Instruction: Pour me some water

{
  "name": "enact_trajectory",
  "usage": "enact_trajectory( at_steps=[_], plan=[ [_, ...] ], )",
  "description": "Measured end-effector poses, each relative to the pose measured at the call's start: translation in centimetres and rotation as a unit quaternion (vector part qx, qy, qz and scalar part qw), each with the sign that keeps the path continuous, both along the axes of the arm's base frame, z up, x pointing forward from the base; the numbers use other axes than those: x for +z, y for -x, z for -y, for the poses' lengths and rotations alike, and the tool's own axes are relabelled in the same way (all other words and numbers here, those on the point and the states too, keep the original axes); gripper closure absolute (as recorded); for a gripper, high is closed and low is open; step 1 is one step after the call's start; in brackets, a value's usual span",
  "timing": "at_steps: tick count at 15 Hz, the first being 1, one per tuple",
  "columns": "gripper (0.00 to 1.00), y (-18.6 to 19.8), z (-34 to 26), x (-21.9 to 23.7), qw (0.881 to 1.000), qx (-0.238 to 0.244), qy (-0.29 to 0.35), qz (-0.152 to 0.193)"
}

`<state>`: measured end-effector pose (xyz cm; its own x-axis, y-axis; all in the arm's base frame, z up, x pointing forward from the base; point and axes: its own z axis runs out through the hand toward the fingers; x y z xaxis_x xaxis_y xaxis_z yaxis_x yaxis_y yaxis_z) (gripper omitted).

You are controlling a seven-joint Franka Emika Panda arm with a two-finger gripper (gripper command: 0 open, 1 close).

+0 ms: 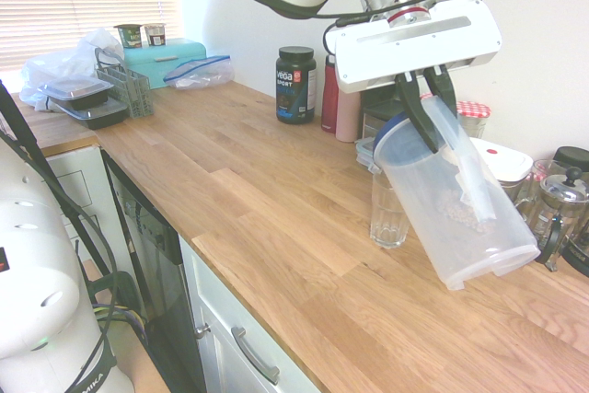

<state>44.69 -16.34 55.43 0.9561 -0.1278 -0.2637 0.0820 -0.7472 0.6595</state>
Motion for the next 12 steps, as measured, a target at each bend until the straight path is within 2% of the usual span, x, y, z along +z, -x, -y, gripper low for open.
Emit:
enact_trajectory(
  at_steps=[6, 9, 12],
  plan=[
    [1.0, 0.2, 0.5, -0.1, 1.0, -0.003, -0.02, 0.01],
    [1.0, 2.4, 3.0, 1.6, 0.994, -0.018, -0.097, 0.046],
    [1.0, 6.5, 7.5, 3.5, 0.978, -0.055, -0.178, 0.096]
  ],
)
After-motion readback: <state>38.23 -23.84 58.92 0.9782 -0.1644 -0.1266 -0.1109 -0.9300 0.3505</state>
